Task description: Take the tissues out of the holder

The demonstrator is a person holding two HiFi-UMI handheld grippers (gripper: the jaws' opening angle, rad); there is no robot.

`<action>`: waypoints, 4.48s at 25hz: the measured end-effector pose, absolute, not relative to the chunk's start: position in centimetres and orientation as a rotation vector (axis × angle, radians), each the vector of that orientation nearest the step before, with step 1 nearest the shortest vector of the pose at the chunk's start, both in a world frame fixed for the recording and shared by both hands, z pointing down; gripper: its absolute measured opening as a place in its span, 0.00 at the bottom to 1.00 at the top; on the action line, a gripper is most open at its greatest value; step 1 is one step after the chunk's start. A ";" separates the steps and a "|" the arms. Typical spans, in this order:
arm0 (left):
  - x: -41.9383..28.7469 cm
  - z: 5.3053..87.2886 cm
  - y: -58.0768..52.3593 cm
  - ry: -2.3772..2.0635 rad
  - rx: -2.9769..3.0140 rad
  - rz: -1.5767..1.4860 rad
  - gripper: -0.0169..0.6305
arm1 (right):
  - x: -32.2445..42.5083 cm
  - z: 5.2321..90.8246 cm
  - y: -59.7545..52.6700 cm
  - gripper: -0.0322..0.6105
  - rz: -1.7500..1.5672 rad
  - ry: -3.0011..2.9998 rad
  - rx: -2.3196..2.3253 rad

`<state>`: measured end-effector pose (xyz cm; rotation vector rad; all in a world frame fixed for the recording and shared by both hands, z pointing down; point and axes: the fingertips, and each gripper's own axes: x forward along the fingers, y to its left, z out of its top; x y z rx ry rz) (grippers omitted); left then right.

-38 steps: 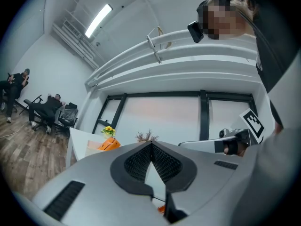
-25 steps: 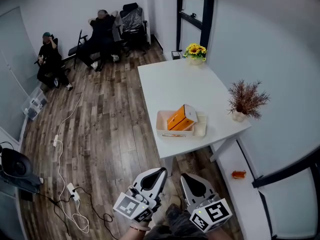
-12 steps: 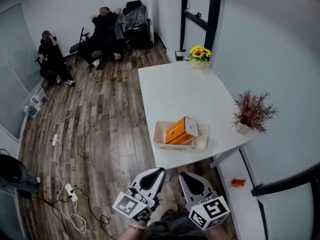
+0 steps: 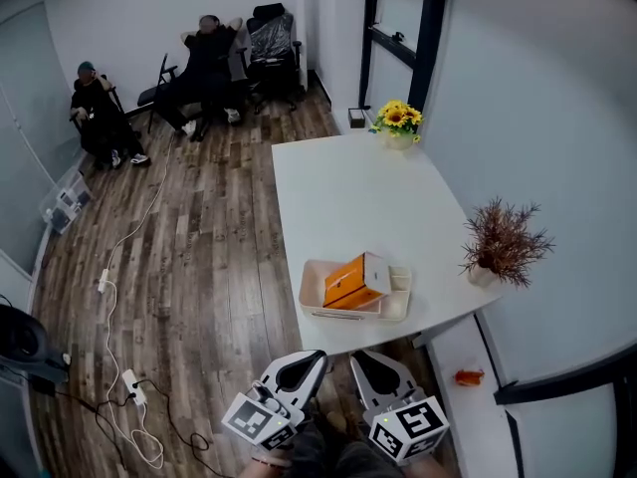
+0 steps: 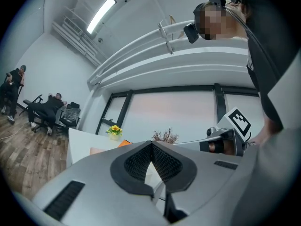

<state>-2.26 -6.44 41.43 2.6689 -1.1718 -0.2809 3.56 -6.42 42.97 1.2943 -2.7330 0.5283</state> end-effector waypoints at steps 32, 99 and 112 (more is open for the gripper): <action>-2.2 44.4 -19.7 -1.142 2.688 -0.255 0.03 | 8.2 47.0 -21.3 0.61 0.676 -2.433 1.742; -4.0 43.9 -21.0 -1.224 2.642 -0.298 0.03 | 7.7 47.3 -24.5 0.48 0.571 -2.383 1.756; -3.0 43.2 -20.5 -1.193 2.662 -0.275 0.03 | 8.1 44.5 -23.4 0.48 0.537 -2.444 1.774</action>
